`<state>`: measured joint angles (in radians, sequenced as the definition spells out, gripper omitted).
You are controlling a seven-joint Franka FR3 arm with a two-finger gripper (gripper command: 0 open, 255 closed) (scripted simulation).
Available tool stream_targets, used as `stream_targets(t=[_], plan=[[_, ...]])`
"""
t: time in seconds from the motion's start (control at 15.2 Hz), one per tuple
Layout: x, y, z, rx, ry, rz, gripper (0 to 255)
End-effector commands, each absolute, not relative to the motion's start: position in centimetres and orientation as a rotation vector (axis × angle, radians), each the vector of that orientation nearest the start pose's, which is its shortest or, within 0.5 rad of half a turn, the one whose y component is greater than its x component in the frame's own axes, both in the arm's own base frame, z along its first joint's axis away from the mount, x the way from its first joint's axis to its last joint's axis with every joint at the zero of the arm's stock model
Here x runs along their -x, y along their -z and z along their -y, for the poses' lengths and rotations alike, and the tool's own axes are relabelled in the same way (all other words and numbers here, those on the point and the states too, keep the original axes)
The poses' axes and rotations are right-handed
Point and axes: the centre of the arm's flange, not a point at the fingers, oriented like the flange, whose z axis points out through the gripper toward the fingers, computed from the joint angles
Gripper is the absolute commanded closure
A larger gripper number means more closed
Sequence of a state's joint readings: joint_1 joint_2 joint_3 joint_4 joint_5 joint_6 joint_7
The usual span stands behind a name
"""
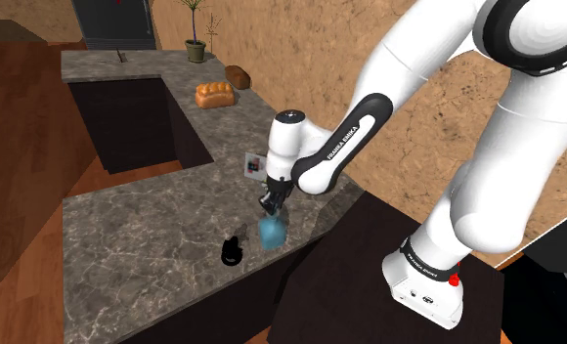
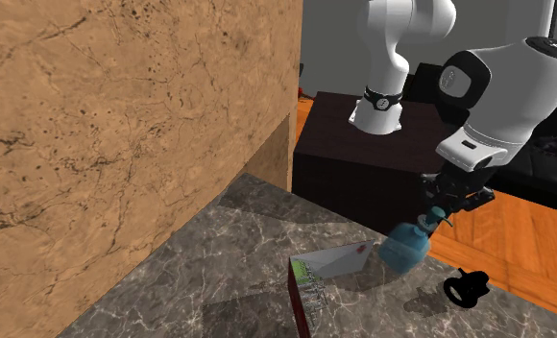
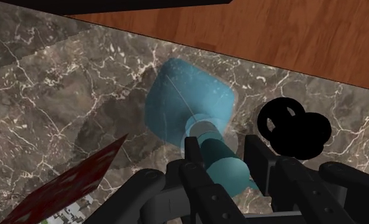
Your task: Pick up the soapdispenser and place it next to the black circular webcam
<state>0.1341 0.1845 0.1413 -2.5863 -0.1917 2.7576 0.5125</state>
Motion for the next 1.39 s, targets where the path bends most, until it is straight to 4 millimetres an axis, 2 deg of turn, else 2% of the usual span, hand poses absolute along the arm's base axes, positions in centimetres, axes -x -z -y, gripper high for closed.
stream_targets(t=[0.0, 0.53, 0.59, 0.92, 1.19, 1.32], plan=[[-42.1, -17.9, -13.0, 3.185, 0.013, -0.097, 255], [-42.1, -17.9, -13.0, 3.185, 0.013, -0.097, 255], [-42.1, -17.9, -13.0, 3.185, 0.013, -0.097, 0], [-42.1, -17.9, -13.0, 3.185, 0.013, -0.097, 0], [-42.1, -22.9, -13.2, 3.185, 0.013, -0.097, 0], [-42.1, -22.9, -13.2, 3.185, 0.013, -0.097, 0]])
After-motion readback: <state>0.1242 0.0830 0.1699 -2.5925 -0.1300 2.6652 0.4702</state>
